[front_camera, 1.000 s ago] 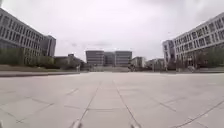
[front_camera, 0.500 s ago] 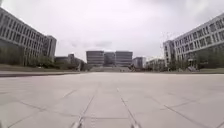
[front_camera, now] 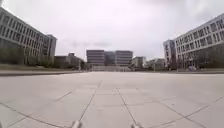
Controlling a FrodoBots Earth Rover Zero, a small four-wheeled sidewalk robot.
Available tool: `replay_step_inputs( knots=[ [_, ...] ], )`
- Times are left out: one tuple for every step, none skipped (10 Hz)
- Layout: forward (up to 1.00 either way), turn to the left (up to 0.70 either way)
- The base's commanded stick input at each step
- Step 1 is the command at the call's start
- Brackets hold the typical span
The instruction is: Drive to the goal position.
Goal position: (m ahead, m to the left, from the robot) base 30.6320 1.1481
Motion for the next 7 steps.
replay_step_inputs(
  knots=[
    [0.70, 0.00],
    [0.70, 0.00],
    [0.70, 0.00],
    [0.70, 0.00],
    [0.70, 0.00],
    [0.70, 0.00],
    [0.70, 0.00]
  ],
)
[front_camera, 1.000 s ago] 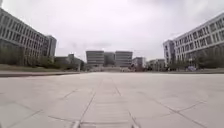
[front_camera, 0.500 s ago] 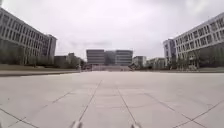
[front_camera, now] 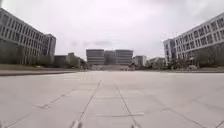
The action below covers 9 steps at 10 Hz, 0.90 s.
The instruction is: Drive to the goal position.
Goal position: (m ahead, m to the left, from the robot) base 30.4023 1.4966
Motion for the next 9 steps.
replay_step_inputs(
  knots=[
    [0.70, 0.00],
    [0.70, 0.00],
    [0.70, 0.00],
    [0.70, 0.00],
    [0.70, 0.00],
    [0.70, 0.00],
    [0.70, 0.00],
    [0.70, -0.01],
    [0.70, -0.01]
  ],
)
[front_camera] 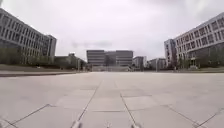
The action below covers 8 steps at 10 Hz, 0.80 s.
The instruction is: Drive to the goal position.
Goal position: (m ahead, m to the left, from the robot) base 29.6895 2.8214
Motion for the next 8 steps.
replay_step_inputs(
  knots=[
    [0.70, -0.07],
    [0.70, -0.24],
    [0.70, 0.00],
    [0.70, 0.00],
    [0.70, 0.00],
    [0.70, 0.00],
    [0.70, 0.00],
    [0.70, 0.00]
  ],
)
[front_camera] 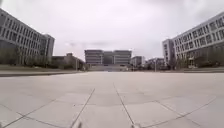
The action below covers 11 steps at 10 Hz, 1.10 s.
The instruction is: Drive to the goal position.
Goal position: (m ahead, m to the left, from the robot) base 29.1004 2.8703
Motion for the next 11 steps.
replay_step_inputs(
  knots=[
    [0.70, 0.00],
    [0.70, 0.00],
    [0.70, 0.00],
    [0.70, 0.00],
    [0.70, 0.00],
    [0.70, 0.00],
    [0.70, 0.00],
    [0.70, 0.00],
    [0.70, 0.00],
    [0.70, 0.00],
    [0.70, 0.00]
  ],
)
